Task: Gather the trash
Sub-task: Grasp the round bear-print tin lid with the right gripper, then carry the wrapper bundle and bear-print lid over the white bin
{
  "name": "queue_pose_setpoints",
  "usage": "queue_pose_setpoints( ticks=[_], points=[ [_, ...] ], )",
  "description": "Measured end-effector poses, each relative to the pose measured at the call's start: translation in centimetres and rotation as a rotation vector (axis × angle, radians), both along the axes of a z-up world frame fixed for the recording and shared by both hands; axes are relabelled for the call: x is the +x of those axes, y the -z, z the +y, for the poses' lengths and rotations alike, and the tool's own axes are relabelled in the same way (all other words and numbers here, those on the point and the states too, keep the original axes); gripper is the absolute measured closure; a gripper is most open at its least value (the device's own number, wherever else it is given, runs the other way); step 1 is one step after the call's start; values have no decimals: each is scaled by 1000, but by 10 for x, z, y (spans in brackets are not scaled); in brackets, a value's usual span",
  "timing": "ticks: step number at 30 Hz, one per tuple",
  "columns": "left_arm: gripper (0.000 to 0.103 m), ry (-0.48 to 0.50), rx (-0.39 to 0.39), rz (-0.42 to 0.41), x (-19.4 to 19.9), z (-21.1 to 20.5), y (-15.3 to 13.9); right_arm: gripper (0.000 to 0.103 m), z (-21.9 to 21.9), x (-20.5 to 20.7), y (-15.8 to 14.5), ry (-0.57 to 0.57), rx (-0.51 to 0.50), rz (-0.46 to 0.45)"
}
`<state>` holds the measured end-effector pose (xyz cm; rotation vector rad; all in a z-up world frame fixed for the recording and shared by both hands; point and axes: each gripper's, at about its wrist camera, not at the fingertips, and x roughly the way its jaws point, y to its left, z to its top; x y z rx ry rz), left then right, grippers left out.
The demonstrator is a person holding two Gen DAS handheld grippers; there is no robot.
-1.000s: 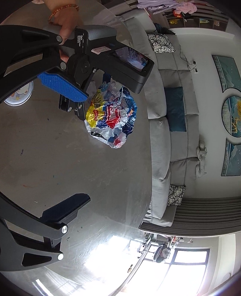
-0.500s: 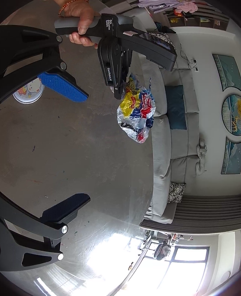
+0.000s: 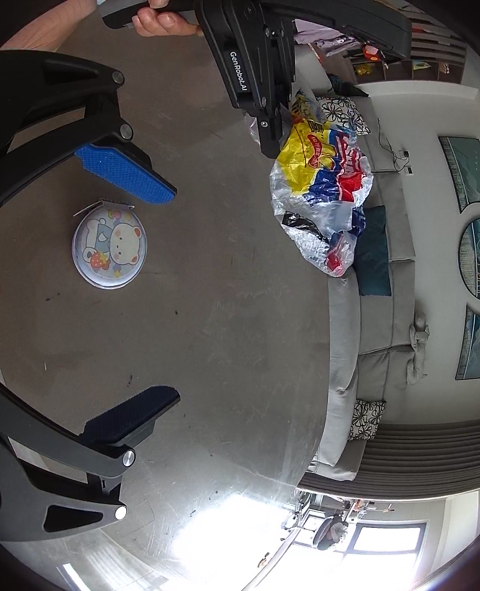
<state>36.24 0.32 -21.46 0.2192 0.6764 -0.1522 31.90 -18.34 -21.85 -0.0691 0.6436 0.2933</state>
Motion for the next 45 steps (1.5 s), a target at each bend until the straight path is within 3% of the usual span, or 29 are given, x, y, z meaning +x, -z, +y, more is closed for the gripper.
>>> queue_pose_setpoints(
  ticks=[4,8,11,13,15,21,26,30,35,42,45],
  points=[
    [86,-53,-48,8,-8,16,-1,5,18,-3,12,-37,-32,25],
    [86,-74,-47,-8,-13,23,-2,5,32,-2,24,-58,-49,61],
    [85,-76,-53,-9,-17,28,-2,22,31,1,40,-59,-40,127],
    [85,-75,-51,-10,-19,27,-1,26,33,-5,43,-42,-52,94],
    [85,-73,-23,-24,-21,26,0,42,34,-7,42,-24,-52,93],
    [85,-43,33,-59,-31,12,0,44,43,-19,38,4,-111,82],
    [85,-1,26,-80,-44,5,-2,44,35,-47,-1,5,-114,8],
    [85,69,-22,-67,-56,-8,-7,44,9,-85,-38,43,-129,-69],
    [85,210,0,-103,-89,-53,-21,44,-43,-144,-68,160,-150,-121],
    [85,487,-4,-47,-147,-141,-23,44,-117,-222,-75,365,-193,-112],
    [85,611,40,-26,-173,-184,-16,44,-142,-254,-67,443,-189,-96]
  ],
)
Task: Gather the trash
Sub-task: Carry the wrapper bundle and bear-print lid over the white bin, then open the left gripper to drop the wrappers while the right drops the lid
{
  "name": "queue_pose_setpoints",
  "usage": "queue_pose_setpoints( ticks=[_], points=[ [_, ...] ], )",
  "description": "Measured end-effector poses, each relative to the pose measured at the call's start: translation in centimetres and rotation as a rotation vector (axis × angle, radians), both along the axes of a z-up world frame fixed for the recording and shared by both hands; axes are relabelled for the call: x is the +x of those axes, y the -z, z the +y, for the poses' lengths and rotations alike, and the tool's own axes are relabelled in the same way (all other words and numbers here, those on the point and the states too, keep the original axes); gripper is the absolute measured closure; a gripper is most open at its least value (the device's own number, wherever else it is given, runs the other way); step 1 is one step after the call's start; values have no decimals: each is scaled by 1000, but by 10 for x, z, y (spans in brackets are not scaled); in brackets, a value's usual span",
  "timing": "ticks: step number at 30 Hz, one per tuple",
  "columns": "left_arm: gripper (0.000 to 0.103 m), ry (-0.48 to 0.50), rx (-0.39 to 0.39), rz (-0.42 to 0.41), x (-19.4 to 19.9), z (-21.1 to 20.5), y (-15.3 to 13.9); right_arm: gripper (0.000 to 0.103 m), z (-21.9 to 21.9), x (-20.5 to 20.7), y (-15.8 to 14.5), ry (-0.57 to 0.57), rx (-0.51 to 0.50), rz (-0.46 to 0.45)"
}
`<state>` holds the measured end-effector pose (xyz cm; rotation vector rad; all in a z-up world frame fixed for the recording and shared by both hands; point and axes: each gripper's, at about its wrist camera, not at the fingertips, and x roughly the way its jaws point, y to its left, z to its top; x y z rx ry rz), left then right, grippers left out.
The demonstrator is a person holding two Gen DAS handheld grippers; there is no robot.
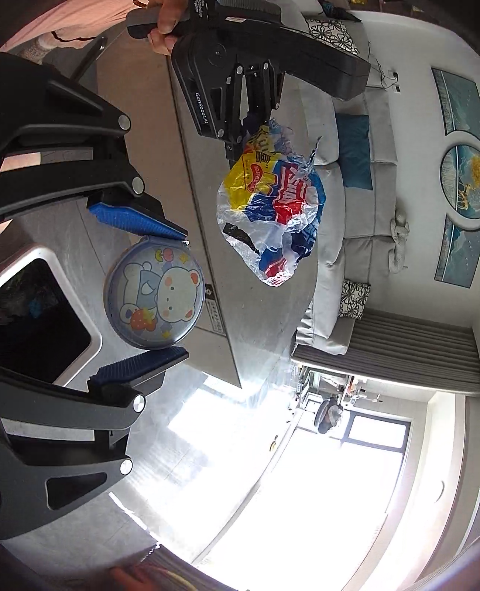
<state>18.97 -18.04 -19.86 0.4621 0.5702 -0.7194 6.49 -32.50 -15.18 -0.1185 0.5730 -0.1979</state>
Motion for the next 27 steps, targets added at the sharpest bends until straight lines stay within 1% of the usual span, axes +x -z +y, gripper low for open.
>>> queue_pose_setpoints(
  ticks=[2,4,7,10,14,18,23,25,27],
  points=[
    [85,84,41,11,-16,-27,7,44,-14,-20,5,47,7,0],
    [85,174,72,40,-28,-49,14,44,-27,-39,13,90,10,2],
    [85,287,139,46,-47,-79,28,44,-45,-64,25,149,36,10],
    [85,374,217,69,-59,-105,46,44,-61,-85,37,204,51,22],
    [85,458,327,88,-69,-132,74,44,-76,-105,52,264,78,31],
    [85,534,418,68,-84,-152,95,44,-86,-109,66,301,111,38],
    [85,602,485,68,-95,-165,113,44,-95,-108,80,320,145,43],
    [85,629,510,79,-101,-173,124,44,-101,-91,81,321,166,42],
    [85,665,540,95,-105,-179,134,44,-108,-89,89,324,181,49]
  ],
)
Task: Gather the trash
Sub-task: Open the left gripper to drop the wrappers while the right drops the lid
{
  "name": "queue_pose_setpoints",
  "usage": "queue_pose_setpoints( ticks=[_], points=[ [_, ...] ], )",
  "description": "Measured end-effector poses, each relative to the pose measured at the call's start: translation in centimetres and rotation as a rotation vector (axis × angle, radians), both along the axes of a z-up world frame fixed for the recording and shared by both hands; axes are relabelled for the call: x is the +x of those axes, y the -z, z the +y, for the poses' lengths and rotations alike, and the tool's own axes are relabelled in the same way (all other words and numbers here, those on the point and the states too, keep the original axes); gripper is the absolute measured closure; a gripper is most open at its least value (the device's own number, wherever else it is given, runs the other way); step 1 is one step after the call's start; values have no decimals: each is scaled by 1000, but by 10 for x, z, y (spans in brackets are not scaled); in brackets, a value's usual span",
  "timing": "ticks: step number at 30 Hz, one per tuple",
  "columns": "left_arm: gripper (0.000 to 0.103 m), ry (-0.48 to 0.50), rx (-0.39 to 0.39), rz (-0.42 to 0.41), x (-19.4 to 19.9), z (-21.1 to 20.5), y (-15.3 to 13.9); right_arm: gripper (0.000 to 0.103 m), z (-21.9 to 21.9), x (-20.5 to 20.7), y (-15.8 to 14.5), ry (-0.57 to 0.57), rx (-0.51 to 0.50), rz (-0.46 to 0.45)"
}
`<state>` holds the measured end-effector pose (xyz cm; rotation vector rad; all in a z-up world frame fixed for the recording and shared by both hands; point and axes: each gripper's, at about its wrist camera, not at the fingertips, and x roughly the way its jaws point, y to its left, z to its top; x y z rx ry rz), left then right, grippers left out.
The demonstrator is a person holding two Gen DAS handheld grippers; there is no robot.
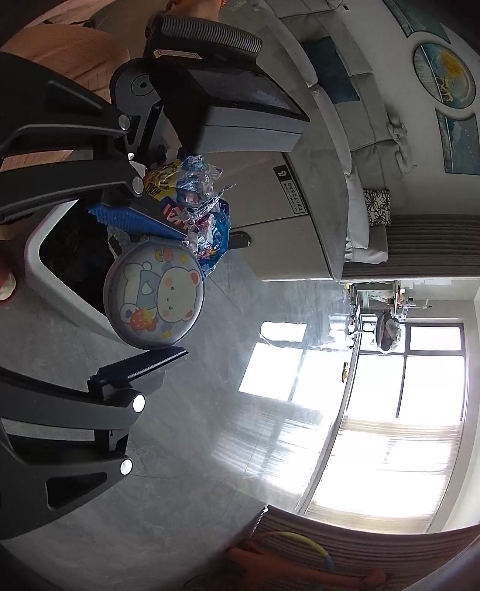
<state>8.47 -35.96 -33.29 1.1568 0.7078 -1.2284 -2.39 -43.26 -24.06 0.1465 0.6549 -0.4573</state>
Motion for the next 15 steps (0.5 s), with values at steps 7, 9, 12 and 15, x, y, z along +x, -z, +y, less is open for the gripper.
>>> queue_pose_setpoints(
  ticks=[7,9,12,15],
  points=[
    [85,86,85,-2,-9,-21,22,44,-10,9,26,-1,56,28],
    [84,90,105,-10,-8,-24,27,44,-12,10,31,4,64,36],
    [45,81,188,-3,-3,-32,42,44,-16,10,37,8,88,44],
    [5,108,271,-86,-10,-31,61,44,-16,12,40,5,103,52]
  ],
)
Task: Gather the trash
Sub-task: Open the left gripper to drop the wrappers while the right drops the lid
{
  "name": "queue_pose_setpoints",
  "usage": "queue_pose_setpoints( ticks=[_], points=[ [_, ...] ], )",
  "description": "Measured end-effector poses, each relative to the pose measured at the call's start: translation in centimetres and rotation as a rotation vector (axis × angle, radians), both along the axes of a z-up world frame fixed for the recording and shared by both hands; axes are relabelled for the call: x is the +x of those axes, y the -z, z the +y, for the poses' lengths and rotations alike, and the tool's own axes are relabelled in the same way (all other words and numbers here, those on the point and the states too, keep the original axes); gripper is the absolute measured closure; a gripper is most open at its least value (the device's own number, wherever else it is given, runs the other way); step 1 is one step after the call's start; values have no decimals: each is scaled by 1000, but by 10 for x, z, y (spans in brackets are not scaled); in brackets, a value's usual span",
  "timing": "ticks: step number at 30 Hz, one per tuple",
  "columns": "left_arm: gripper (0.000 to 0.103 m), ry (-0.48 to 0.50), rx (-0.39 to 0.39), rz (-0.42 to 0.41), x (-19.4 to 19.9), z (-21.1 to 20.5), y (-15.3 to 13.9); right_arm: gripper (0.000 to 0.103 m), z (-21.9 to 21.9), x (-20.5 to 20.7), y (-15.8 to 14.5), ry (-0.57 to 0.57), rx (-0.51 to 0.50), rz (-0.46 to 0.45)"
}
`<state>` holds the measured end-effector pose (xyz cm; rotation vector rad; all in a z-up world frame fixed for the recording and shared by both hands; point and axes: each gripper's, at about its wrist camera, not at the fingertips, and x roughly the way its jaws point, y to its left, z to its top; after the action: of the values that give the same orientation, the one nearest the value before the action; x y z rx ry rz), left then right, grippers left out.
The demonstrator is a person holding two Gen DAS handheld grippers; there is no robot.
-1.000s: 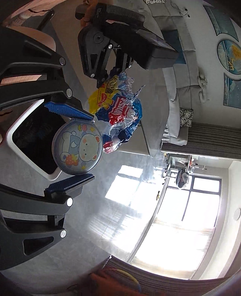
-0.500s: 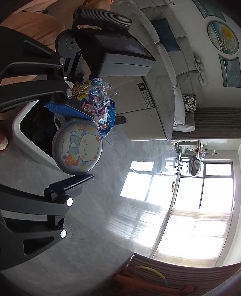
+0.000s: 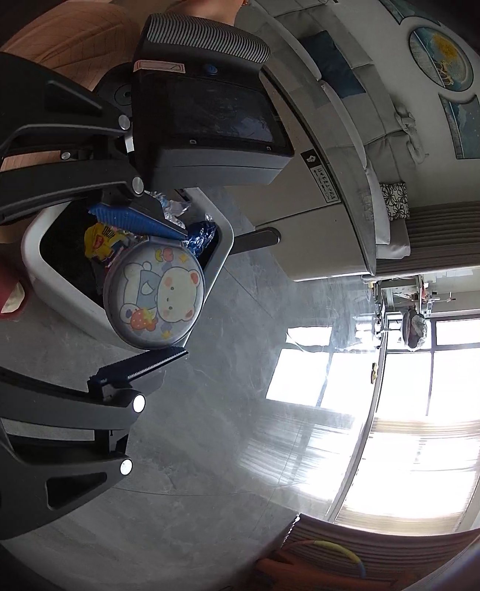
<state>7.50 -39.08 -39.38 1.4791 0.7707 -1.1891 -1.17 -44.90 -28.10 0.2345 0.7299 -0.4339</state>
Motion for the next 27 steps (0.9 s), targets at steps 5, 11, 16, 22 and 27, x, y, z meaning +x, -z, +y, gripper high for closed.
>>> queue_pose_setpoints(
  ticks=[5,11,16,22,27],
  points=[
    [5,-4,-63,-91,5,1,-3,44,0,-1,4,-3,-1,10],
    [5,-38,-160,-115,12,12,-32,44,0,2,5,-14,2,8],
    [5,-120,-251,-95,25,30,-61,44,2,14,13,-43,15,18],
    [5,-208,-291,-55,47,51,-74,44,6,39,36,-94,35,73],
    [5,-248,-297,-55,59,65,-76,44,10,55,57,-133,42,129]
  ],
)
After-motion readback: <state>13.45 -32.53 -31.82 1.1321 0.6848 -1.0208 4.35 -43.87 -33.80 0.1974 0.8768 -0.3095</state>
